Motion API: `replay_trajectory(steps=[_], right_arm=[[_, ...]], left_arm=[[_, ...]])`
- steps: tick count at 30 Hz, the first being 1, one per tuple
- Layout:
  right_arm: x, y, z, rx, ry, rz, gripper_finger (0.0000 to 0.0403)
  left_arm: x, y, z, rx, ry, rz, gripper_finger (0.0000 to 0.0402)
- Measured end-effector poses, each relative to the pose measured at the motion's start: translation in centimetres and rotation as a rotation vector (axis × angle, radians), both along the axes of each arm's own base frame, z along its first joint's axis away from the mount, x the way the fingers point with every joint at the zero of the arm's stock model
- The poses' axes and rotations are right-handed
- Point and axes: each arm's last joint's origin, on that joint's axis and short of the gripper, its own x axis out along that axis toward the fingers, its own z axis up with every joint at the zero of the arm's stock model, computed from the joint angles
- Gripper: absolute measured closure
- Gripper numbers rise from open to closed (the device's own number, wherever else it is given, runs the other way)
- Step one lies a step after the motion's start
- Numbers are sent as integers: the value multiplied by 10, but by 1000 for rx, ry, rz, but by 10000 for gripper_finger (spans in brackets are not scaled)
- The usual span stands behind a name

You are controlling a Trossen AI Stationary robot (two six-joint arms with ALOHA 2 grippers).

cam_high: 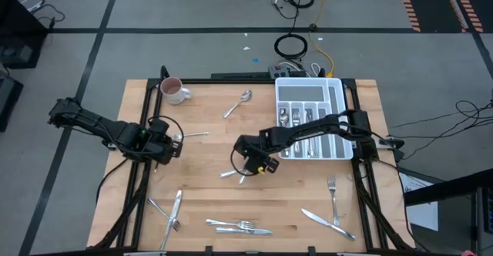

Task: Sort silverware
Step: Put the silver fork into the silverware tray

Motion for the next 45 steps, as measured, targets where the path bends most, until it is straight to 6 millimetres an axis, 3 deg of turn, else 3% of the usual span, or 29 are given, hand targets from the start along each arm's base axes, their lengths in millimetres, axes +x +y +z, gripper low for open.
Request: replay_trajectory(steps=[9,13,20,28,33,41,45], right_arm=[[0,-9,-19,-13,71,5,204],[-1,-9,-24,-9,100,8,251],[-3,-7,-25,-20,121,-16,389],[-3,-7,-18,-24,102,-164,400],[2,-9,2,-26,83,-231,402],[14,-10,61,-91,69,-235,402],[3,-15,94,-177,110,-172,403]], left_arm=[[0,0,0,7,0,1,388],[0,0,0,7,0,1,388],[0,0,0,12,-1,2,388],[0,0,0,20,-4,2,388],[0,0,0,20,-4,3,388],[0,0,0,20,-5,3,388],[0,0,0,20,-5,5,388]])
